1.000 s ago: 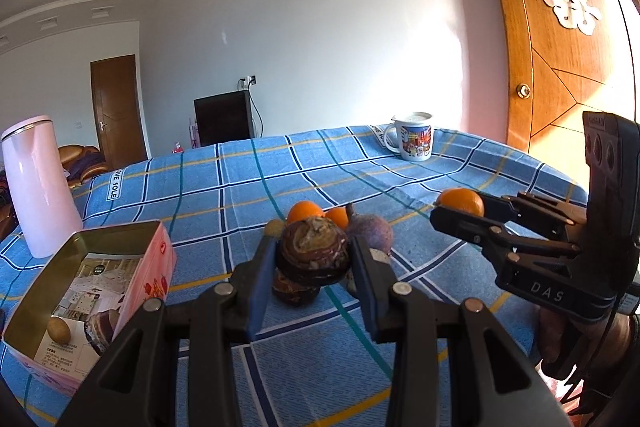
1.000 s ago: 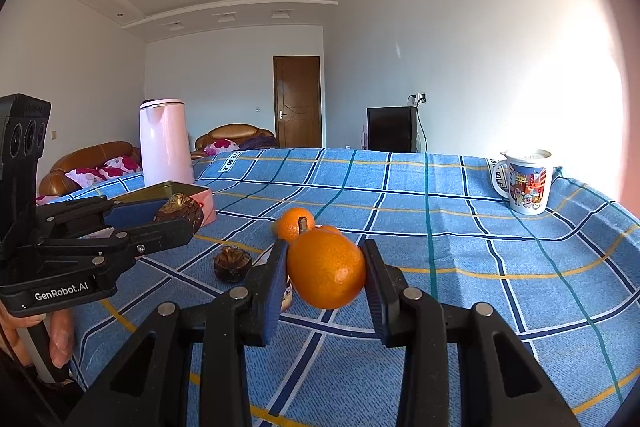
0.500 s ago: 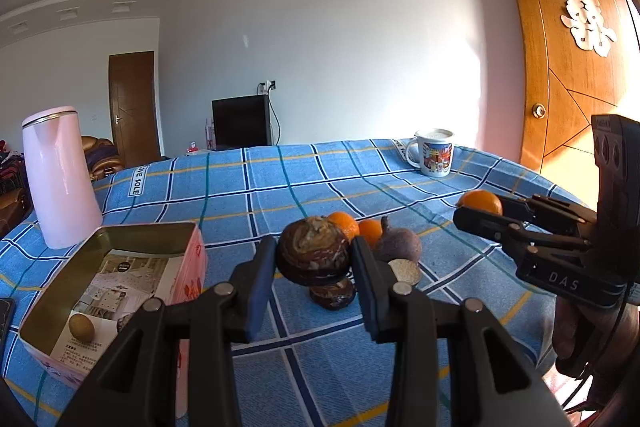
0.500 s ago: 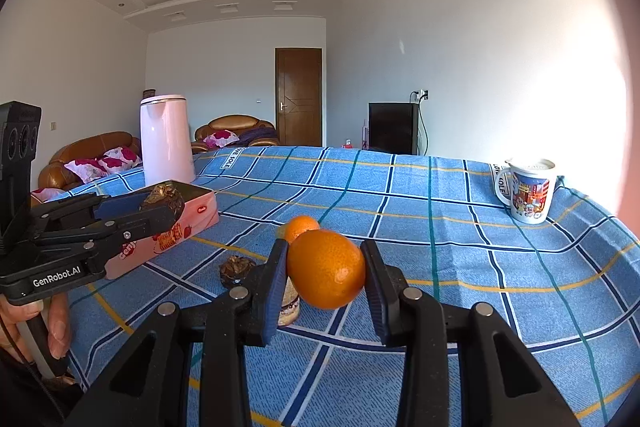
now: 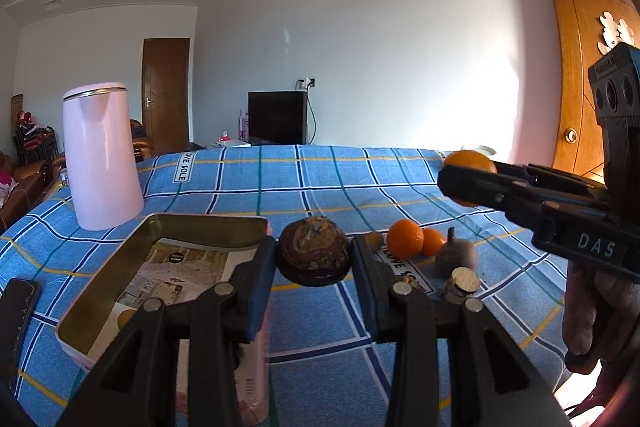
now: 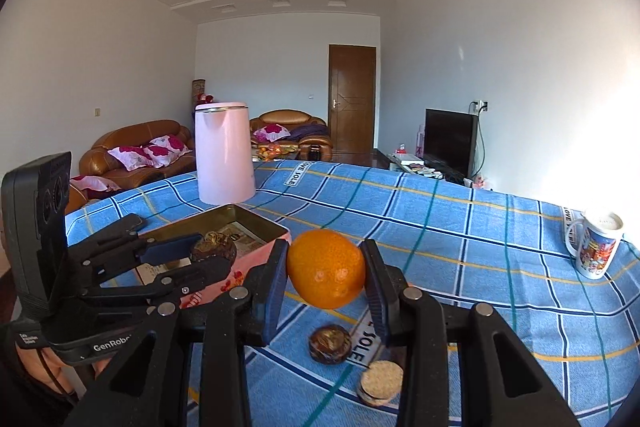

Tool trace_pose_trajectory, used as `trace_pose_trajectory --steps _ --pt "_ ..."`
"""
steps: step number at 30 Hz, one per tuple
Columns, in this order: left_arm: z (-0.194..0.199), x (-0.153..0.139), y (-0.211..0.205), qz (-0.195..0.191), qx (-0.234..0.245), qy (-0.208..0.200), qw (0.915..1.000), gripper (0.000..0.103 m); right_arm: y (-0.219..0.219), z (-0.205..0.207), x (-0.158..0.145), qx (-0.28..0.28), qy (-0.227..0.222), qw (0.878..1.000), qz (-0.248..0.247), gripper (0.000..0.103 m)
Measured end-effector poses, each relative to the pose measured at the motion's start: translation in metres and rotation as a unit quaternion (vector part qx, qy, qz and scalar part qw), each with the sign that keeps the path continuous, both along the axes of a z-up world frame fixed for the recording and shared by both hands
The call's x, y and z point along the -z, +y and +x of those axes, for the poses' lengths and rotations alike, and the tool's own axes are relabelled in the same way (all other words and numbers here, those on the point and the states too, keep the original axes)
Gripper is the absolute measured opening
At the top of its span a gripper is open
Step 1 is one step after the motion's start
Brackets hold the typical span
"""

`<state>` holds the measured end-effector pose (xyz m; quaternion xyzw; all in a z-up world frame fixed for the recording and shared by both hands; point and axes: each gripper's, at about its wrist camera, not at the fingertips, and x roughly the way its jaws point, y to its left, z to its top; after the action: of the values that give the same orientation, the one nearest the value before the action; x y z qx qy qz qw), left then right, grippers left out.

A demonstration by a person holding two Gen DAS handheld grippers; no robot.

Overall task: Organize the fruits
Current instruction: 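Lift and carry the mangosteen and orange toward the pink tin box, then open both tools to drop the mangosteen and orange into the tin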

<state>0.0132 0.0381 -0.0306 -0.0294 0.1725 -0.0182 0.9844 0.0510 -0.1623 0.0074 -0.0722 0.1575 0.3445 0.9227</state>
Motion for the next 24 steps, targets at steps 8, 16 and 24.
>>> trace_pose_trajectory --steps 8,16,24 --pt "0.011 0.001 0.063 -0.020 -0.066 0.026 0.9973 0.040 0.062 0.030 0.004 -0.045 0.059 0.997 -0.006 0.038" --pt "0.023 0.004 0.121 -0.043 -0.106 0.062 0.9915 0.039 0.126 0.053 0.027 -0.078 0.101 0.991 -0.037 0.038" --pt "0.044 0.011 0.131 -0.020 -0.105 0.111 0.9880 0.039 0.176 0.059 0.054 -0.089 0.129 0.982 -0.102 0.038"
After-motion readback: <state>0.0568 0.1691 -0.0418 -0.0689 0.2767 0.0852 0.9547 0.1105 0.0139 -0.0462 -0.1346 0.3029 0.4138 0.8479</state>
